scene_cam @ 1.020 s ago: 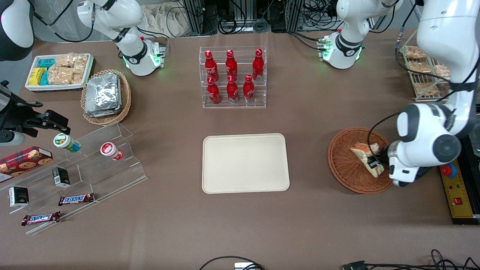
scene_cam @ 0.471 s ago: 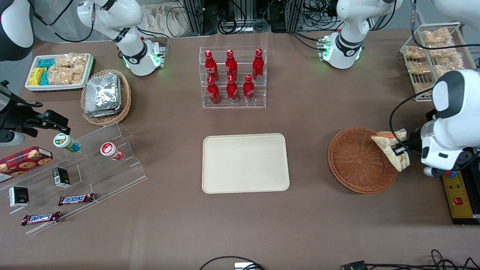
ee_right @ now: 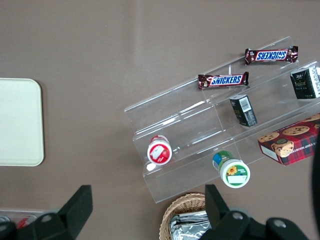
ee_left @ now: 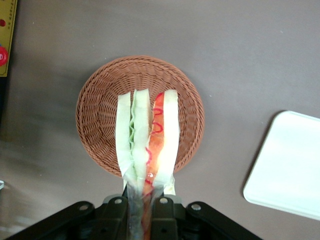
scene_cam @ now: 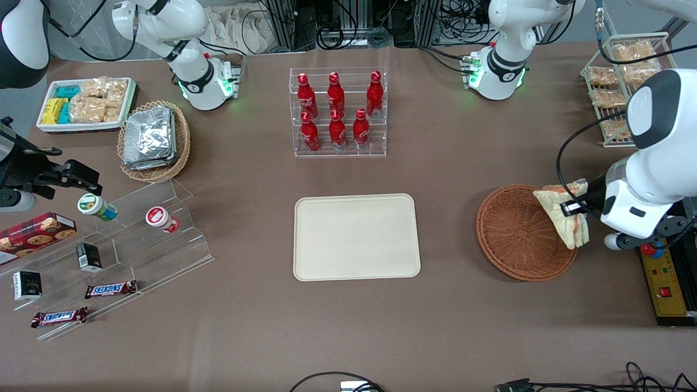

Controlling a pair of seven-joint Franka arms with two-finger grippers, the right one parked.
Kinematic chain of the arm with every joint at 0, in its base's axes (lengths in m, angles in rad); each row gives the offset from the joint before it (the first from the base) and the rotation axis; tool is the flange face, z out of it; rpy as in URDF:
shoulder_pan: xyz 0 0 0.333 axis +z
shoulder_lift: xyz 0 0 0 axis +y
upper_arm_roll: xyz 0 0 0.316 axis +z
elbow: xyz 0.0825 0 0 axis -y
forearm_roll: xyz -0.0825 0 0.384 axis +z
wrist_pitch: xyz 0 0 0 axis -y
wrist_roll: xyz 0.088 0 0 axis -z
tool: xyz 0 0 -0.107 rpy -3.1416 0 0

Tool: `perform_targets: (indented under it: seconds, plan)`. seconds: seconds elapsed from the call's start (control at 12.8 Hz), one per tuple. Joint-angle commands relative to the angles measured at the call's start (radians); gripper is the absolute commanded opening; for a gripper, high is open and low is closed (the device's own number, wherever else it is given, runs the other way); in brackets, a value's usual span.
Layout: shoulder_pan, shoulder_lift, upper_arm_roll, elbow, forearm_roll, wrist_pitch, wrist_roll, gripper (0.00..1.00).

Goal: Place sandwich from basket to tray
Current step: 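Lift the sandwich out of the basket with the left gripper, then carry the held sandwich over the cream tray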

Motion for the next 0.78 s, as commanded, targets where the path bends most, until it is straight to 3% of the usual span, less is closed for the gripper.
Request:
perform_targets:
  seconds: [0.0, 0.71]
  plan:
    - [-0.009, 0.008, -0.051, 0.063, 0.021, -0.044, -0.001, 0.0]
    - [-0.279, 0.178, -0.078, 0.063, 0.009, 0.083, -0.151, 0.0]
